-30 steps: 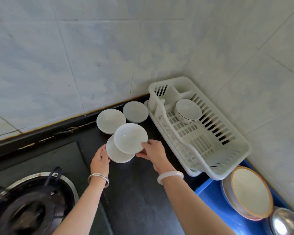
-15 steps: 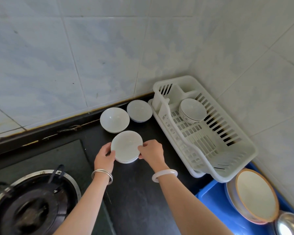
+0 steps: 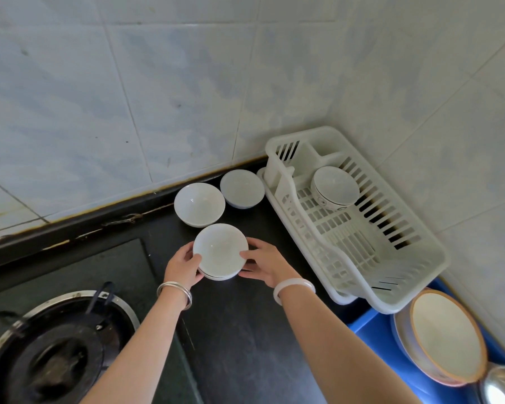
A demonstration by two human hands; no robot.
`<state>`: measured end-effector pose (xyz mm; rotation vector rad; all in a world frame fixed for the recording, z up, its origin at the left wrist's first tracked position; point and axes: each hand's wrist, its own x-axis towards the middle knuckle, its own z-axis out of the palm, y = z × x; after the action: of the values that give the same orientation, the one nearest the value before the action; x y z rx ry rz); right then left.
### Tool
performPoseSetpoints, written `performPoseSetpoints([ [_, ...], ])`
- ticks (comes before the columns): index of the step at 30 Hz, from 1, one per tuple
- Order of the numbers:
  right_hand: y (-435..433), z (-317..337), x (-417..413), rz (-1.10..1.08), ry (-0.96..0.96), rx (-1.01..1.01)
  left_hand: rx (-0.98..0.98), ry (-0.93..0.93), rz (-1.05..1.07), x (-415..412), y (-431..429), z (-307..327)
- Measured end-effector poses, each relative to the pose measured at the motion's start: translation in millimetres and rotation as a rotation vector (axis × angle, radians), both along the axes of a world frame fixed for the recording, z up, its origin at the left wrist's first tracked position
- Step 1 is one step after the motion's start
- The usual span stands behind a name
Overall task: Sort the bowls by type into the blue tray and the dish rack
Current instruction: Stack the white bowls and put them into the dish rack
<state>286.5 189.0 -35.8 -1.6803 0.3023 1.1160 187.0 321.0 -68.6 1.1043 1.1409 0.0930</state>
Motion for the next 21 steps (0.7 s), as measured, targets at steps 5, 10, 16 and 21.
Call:
performPoseSetpoints([
  [5,-2,-2,-5,0.038,-0.116,-0.020,-0.047,-0.017,0.006,-2,-2,9],
  [10,-20,20,-2,0.035,-0.269,-0.027,-0.064,-0.096,-0.031,3,-10,34],
  [16,-60,82,21,-0.133,-0.411,-0.002,-0.046,-0.276,-0.227,40,-31,93],
  [21,-106,122,47,-0.180,-0.667,-0.128,-0.096,-0.389,-0.365,92,-71,128],
])
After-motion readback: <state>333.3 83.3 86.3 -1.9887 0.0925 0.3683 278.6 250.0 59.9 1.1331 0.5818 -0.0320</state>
